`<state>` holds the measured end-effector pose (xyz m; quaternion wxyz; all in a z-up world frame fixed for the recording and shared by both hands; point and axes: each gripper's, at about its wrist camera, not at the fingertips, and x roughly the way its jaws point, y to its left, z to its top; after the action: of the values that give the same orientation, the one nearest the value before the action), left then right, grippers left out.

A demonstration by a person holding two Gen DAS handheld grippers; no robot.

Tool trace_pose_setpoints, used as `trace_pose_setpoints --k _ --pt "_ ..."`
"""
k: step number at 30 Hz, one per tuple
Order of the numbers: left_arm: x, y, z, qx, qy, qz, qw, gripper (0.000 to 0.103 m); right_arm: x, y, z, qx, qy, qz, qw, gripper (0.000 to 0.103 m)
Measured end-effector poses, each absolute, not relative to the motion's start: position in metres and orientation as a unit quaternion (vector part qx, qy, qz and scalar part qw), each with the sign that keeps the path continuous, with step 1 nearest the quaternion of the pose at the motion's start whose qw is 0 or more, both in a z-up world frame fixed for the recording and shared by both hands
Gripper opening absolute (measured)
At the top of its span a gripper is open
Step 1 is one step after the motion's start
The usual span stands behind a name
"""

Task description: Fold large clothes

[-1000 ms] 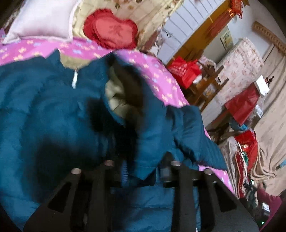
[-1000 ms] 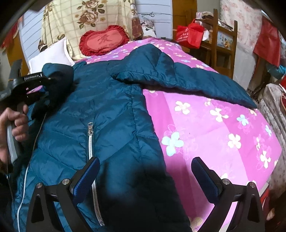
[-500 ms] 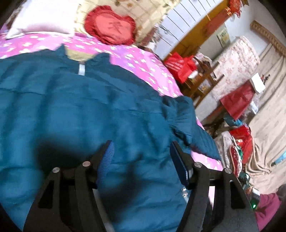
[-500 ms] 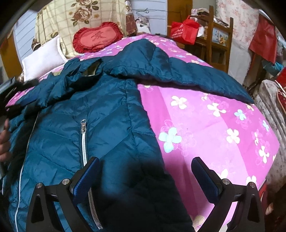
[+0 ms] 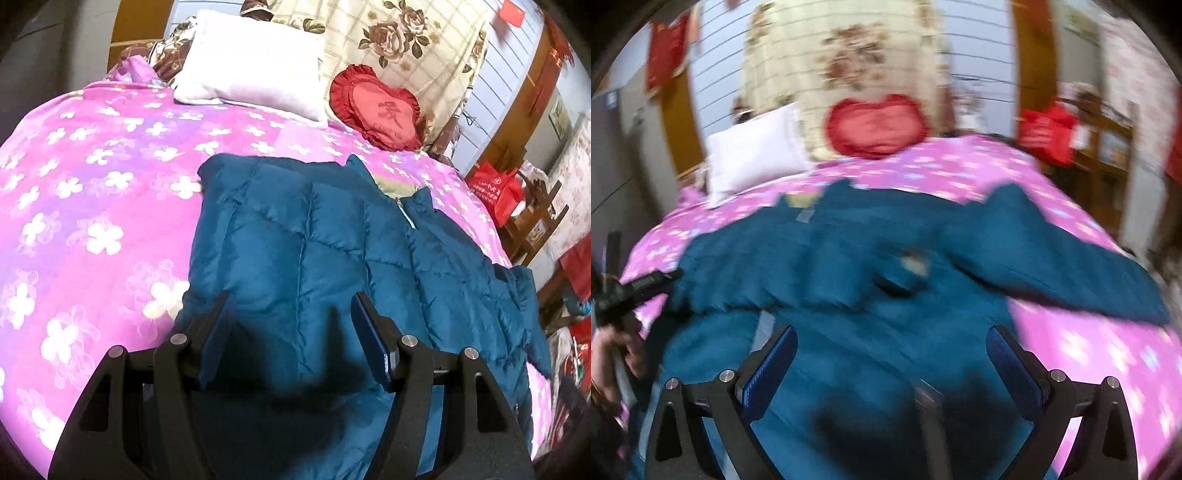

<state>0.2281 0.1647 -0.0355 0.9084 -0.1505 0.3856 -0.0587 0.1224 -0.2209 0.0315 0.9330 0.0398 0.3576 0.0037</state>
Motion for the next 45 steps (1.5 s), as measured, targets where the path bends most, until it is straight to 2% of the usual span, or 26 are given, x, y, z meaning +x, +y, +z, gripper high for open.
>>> trace_pose_setpoints --k 6,11,16,20,23,29,32,36,45 --pt "0.228 0.156 -0.046 -0.125 0.371 -0.027 0.92 0.065 0.22 -0.136 0.007 -0.013 0.385 0.093 0.918 0.101" --pt "0.229 0.158 -0.063 -0.141 0.374 -0.021 0.917 0.065 0.266 -0.169 -0.044 -0.013 0.452 0.064 0.89 0.102" --pt "0.23 0.175 -0.071 -0.205 0.372 -0.054 0.904 0.065 0.266 -0.251 -0.057 0.076 0.456 0.032 0.886 0.102" --pt "0.23 0.174 -0.07 -0.202 0.374 -0.051 0.904 0.065 0.261 -0.28 -0.057 0.124 0.457 0.031 0.88 0.102" --pt "0.231 0.172 -0.069 -0.196 0.376 -0.046 0.905 0.065 0.255 -0.279 -0.048 0.123 0.444 0.036 0.887 0.101" --pt "0.23 0.173 -0.07 -0.198 0.376 -0.043 0.904 0.065 0.249 -0.256 -0.009 0.128 0.361 0.064 0.922 0.101" --pt "0.23 0.174 -0.071 -0.198 0.377 -0.042 0.904 0.065 0.267 -0.234 -0.014 0.098 0.379 0.058 0.918 0.101" --pt "0.231 0.173 -0.071 -0.198 0.377 -0.041 0.904 0.065 0.297 -0.232 -0.056 0.072 0.449 0.024 0.89 0.103" --pt "0.231 0.173 -0.072 -0.191 0.381 -0.037 0.904 0.065 0.286 -0.239 -0.064 0.077 0.434 0.033 0.897 0.103"
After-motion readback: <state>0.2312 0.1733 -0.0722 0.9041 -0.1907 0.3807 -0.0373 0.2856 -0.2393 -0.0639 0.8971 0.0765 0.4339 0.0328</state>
